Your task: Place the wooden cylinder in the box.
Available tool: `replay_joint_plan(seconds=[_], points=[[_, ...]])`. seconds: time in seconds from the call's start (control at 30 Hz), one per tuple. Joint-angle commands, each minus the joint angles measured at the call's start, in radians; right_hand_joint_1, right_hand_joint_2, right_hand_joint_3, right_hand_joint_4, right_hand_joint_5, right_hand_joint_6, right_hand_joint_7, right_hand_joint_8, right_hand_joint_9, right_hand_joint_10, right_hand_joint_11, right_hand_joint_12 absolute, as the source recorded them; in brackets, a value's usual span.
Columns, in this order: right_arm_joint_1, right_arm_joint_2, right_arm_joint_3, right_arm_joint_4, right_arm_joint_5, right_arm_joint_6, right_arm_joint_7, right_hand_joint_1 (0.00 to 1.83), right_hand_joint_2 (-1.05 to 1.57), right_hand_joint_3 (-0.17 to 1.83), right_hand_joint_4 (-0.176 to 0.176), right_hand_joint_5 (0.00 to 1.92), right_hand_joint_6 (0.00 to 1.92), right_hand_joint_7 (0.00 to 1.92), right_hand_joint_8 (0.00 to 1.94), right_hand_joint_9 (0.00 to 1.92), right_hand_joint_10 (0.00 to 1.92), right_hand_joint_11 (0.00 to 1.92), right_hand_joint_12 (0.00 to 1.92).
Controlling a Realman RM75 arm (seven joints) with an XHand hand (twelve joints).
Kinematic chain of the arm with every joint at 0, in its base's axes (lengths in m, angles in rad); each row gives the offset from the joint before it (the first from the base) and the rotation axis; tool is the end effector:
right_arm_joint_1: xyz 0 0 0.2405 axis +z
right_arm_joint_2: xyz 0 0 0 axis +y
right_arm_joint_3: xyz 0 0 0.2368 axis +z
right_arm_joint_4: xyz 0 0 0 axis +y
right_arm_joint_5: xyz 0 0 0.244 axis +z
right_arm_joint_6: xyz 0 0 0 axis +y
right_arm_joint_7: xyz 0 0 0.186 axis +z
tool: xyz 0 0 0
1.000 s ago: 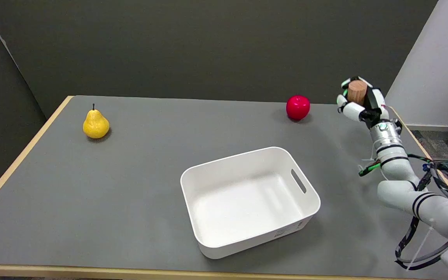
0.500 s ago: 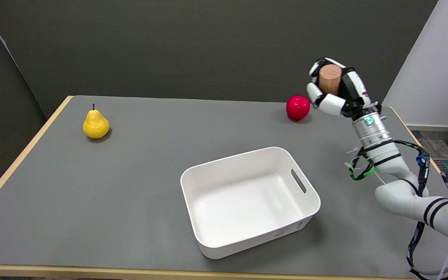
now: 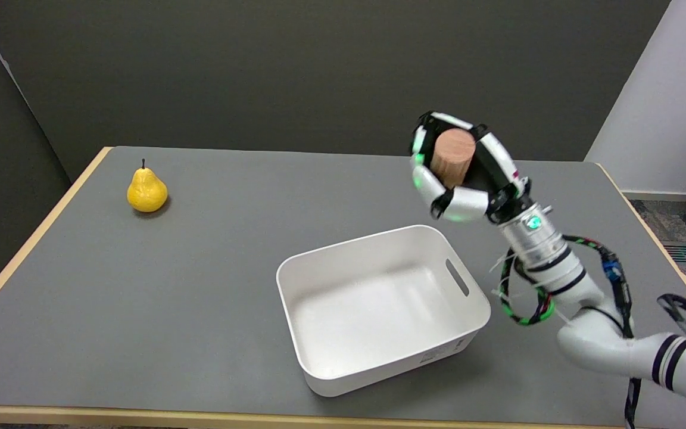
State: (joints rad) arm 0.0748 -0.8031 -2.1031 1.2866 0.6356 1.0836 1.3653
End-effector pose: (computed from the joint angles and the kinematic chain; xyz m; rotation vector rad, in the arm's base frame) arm -0.1854 -0.3702 0.3122 1.9513 -0.8057 1.3070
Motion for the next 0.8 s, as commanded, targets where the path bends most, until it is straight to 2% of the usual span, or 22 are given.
replay_joint_plan(seconds=[0.03, 0.53, 0.8], points=[[-0.082, -0.059, -0.187, 0.162, -0.045, 0.033, -0.002, 1.54, 0.64, 1.28, 0.001, 0.61, 1.59, 0.76, 1.85, 0.88, 1.92, 0.83, 1.92], [-0.084, -0.063, -0.138, 0.144, -0.035, -0.111, 0.000, 1.54, 0.64, 1.29, -0.014, 0.62, 1.58, 0.77, 1.85, 0.89, 1.92, 0.86, 1.92], [-0.084, -0.088, -0.136, 0.064, 0.056, -0.118, 0.001, 1.54, 0.65, 1.26, -0.013, 0.61, 1.58, 0.76, 1.84, 0.87, 1.92, 0.83, 1.92]])
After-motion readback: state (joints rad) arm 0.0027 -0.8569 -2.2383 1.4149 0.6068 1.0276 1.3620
